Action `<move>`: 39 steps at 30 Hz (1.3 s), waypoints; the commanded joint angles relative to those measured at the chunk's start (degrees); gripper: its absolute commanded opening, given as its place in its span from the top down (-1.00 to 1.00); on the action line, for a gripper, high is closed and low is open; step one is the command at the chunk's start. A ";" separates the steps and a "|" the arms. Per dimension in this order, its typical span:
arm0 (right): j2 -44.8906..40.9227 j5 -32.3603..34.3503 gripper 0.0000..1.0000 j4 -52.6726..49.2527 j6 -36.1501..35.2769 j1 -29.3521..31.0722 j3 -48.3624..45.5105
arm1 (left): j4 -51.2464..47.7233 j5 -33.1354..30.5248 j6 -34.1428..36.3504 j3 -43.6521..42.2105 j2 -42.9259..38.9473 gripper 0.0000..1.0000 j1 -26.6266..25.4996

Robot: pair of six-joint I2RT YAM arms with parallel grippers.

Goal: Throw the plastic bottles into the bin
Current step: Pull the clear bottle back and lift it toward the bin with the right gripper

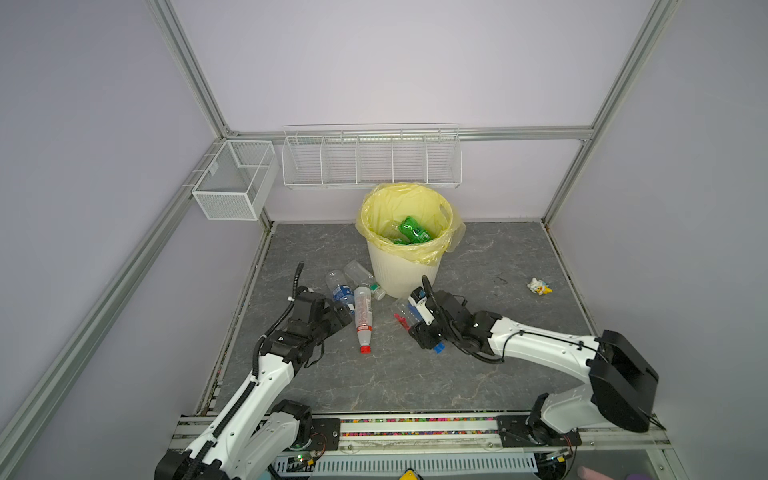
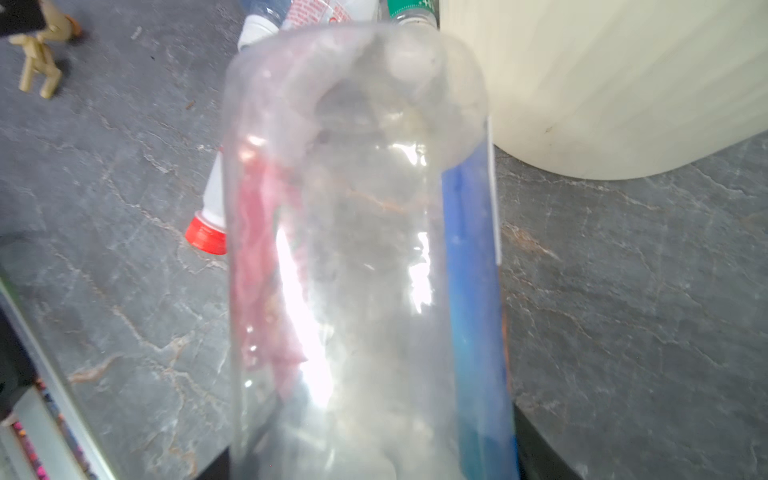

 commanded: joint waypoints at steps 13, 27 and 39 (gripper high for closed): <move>-16.41 0.80 -0.19 -8.16 5.92 -0.91 -1.37 | 3.60 1.84 -2.25 -1.25 -0.27 -0.99 0.24; -26.60 4.12 -0.24 -17.84 8.51 -5.92 1.34 | 2.57 1.28 -1.64 -2.05 -1.75 -0.99 0.26; -28.28 5.96 -0.26 -23.54 6.30 -10.88 10.50 | 3.42 1.68 -0.89 -1.78 -1.35 -0.99 0.25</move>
